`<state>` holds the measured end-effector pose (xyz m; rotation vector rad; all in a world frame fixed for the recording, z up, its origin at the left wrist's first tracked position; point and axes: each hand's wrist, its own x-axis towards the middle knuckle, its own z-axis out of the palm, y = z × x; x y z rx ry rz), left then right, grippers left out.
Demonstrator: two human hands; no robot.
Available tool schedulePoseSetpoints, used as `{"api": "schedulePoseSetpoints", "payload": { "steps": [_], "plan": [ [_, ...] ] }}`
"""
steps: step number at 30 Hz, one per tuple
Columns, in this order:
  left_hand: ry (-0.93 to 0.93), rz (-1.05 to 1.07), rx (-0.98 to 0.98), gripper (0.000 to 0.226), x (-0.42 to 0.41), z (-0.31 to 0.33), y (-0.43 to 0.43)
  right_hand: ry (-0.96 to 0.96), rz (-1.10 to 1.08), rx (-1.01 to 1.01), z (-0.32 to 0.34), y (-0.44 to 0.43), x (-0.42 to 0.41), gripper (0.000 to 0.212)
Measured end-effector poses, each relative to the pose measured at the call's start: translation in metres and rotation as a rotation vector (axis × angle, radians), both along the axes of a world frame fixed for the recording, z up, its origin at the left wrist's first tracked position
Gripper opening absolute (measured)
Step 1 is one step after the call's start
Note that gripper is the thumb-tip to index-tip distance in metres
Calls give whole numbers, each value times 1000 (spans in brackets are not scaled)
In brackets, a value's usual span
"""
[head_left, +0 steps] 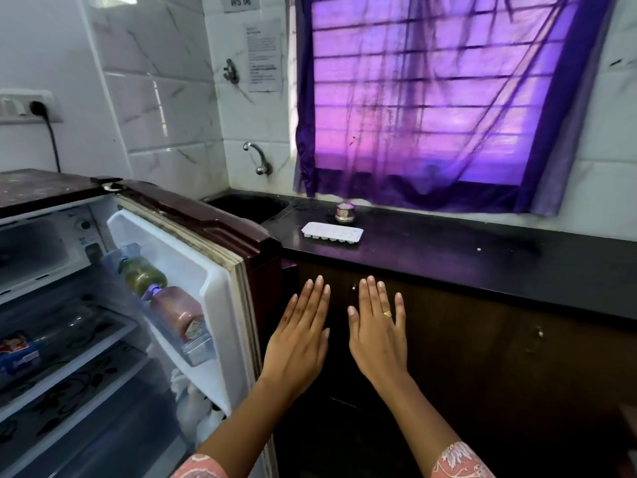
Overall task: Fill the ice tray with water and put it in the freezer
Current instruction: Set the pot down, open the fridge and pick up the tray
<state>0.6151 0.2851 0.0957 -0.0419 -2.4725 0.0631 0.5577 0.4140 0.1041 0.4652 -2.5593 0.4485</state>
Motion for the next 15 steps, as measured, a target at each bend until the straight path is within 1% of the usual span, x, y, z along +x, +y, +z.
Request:
{"api": "schedulePoseSetpoints", "payload": {
  "steps": [3, 7, 15],
  "plan": [
    [-13, -10, 17, 62, -24, -3, 9, -25, -78, 36, 0, 17, -12, 60],
    [9, -35, 62, 63, -63, -9, 17, -55, -147, 44, 2, 35, -32, 73],
    [-17, -76, 119, 60, -157, -21, 25, -99, -222, 45, 0, 48, -106, 71]
  ]
}}
